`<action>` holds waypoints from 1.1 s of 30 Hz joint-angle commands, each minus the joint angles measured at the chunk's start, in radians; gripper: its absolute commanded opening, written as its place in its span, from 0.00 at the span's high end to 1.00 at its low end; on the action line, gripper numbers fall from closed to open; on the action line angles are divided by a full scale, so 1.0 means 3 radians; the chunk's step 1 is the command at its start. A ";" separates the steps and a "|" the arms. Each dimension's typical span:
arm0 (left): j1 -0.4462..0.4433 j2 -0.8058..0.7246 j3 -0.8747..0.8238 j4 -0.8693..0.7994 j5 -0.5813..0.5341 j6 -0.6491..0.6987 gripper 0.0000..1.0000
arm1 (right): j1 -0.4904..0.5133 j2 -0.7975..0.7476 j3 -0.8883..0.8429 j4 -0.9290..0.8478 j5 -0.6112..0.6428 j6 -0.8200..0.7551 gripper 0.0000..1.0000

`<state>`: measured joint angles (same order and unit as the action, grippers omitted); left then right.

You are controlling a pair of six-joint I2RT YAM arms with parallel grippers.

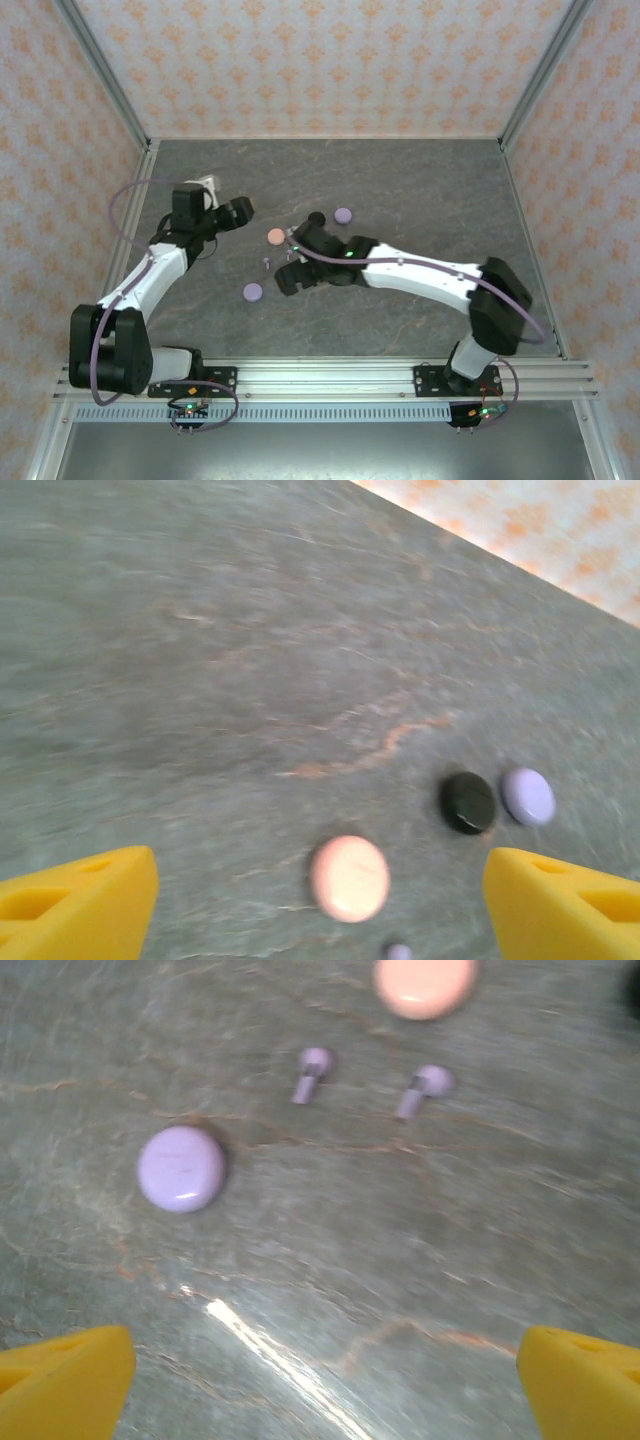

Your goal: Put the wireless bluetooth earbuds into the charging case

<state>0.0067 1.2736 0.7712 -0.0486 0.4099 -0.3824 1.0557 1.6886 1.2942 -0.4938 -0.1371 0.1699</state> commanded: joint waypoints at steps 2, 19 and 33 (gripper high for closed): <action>0.0287 -0.0212 -0.0188 -0.0010 -0.0022 -0.0237 0.13 | 0.0188 0.0462 0.0442 -0.0245 -0.0109 -0.1042 0.01; 0.0703 -0.0688 -0.0484 -0.0346 0.0002 -0.0148 0.11 | 0.0045 0.1585 0.1372 -0.0428 -0.0884 -0.3798 0.00; 0.0722 -0.0672 -0.0536 -0.0335 -0.0020 -0.0118 0.10 | -0.0040 0.2228 0.2042 -0.0683 -0.1286 -0.3818 0.17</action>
<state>0.2123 1.0695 0.6243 -0.1387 0.4107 -0.4438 1.0470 2.3291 1.8706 -0.6521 -0.4801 -0.9657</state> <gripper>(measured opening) 0.902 0.844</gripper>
